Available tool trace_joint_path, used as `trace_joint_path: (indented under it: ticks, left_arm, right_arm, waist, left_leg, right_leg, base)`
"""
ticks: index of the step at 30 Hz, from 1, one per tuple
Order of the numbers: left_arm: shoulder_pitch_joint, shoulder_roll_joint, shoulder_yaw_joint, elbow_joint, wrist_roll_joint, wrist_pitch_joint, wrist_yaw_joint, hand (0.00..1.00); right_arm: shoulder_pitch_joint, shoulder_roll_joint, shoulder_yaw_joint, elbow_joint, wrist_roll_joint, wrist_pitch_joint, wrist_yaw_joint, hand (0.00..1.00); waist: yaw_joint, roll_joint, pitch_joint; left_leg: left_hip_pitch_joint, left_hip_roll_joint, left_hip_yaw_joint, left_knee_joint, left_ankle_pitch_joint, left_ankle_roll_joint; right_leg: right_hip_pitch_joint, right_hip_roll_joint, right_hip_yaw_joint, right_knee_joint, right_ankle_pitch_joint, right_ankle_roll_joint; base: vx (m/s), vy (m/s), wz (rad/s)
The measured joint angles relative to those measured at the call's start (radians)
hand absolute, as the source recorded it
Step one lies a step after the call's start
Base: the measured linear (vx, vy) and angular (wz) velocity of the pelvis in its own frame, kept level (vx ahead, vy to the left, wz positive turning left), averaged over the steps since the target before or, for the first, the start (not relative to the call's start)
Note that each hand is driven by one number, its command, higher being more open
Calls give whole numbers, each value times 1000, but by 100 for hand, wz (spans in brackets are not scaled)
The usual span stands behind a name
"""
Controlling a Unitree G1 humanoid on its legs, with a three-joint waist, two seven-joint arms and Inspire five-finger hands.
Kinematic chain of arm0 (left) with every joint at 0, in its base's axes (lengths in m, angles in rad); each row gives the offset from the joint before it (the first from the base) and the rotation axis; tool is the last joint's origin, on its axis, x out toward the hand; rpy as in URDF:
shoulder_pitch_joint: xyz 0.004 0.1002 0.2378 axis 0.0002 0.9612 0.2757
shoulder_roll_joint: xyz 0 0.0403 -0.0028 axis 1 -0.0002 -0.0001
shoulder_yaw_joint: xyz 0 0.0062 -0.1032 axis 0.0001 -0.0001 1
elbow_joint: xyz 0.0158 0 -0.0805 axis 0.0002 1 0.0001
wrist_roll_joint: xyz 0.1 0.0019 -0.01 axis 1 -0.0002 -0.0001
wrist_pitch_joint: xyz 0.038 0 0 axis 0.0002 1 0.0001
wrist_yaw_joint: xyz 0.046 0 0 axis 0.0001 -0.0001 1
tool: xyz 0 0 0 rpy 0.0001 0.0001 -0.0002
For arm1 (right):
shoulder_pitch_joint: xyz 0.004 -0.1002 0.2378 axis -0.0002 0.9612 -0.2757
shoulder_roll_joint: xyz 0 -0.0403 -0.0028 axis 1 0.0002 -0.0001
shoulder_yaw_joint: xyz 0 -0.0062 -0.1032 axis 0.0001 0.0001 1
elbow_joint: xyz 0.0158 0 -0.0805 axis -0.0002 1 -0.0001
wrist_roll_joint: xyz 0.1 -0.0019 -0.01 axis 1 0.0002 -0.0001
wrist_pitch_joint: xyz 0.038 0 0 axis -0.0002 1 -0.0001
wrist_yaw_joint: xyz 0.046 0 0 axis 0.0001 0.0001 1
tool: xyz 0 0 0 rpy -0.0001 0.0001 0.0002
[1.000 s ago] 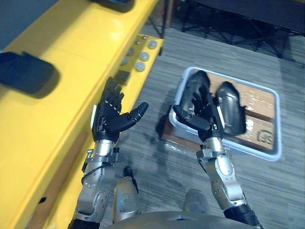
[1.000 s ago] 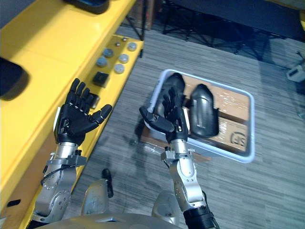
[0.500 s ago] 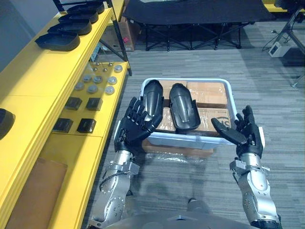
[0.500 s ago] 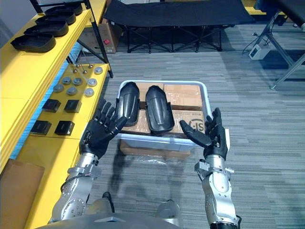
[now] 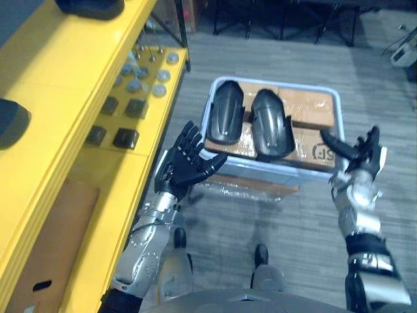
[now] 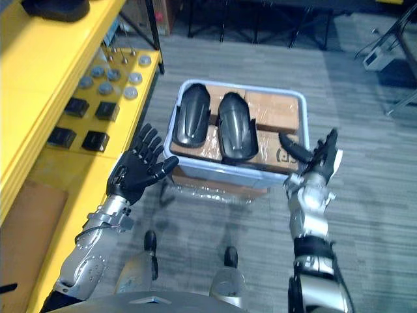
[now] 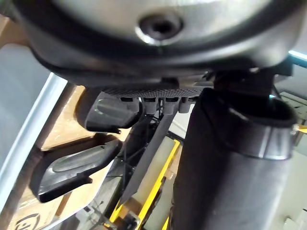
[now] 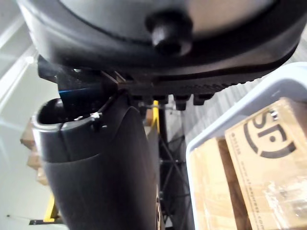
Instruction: Walk over and take three plastic housings, then place them on the shelf
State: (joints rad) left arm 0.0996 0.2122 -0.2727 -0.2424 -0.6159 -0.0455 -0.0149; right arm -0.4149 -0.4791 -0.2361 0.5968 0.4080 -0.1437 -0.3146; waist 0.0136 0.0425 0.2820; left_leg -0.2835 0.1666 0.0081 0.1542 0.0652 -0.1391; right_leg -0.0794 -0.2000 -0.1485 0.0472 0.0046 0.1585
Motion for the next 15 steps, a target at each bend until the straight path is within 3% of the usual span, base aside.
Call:
trace_joint_path:
  ticks: [6, 11, 15]
  left_arm:
    - [-36, 25, -8, 19, 57, -27, 12, 100]
    - [-108, 42, -30, 70, 78, -57, 42, 100]
    - [-184, 41, -70, 109, 120, -68, 87, 100]
  right_arm:
    - [-216, -137, 43, 218, 23, 0, 1, 100]
    - [-352, -226, 109, 343, 43, 14, 15, 100]
    - [-473, -238, 144, 414, 39, 69, 34, 100]
  waist:
    - [15, 25, 92]
    - [33, 58, 116]
    - [39, 63, 128]
  left_leg:
    - [-22, -6, -38, -66, 65, -3]
    - [-22, -17, -52, -132, 108, 2]
    - [-21, -17, -58, -174, 138, 3]
  right_leg:
    - [-25, 4, -36, 4, 10, 3]
    - [-45, -7, -60, 16, 10, 4]
    - [-73, -9, -69, 43, 10, 5]
  base:
    - [-35, -7, 18]
    - [-6, 4, 13]
    - [-30, 2, 6]
